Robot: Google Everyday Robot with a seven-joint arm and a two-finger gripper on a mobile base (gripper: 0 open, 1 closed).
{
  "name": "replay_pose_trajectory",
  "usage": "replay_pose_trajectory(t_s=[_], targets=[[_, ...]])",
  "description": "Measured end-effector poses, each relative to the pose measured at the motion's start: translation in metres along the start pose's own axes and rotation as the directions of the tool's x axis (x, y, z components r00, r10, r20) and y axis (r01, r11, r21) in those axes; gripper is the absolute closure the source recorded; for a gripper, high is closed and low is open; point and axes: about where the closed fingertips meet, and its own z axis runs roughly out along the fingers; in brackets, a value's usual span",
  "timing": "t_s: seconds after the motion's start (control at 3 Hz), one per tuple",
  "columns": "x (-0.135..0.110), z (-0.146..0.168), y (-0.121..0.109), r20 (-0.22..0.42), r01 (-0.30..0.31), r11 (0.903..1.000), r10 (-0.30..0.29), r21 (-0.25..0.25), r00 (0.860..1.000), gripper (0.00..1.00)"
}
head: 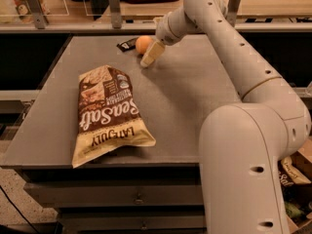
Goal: Move orange near rxbar chocolate
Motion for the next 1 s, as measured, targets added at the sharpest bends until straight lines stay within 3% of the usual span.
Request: replay_pose_trajectory(t_s=[0.33, 0.67, 1.0], targets=[[-0.001, -0.015, -0.008, -0.015, 0.006, 0.9996, -0.006, 0.027, 1.0, 0.0], [0.0, -0.061, -0.011, -0.036, 0.002, 0.9984, 0.0, 0.056, 0.999, 0.0], [0.0, -0.063, -0.011, -0.036, 0.003, 0.9984, -0.001, 0.057, 0.999, 0.0]])
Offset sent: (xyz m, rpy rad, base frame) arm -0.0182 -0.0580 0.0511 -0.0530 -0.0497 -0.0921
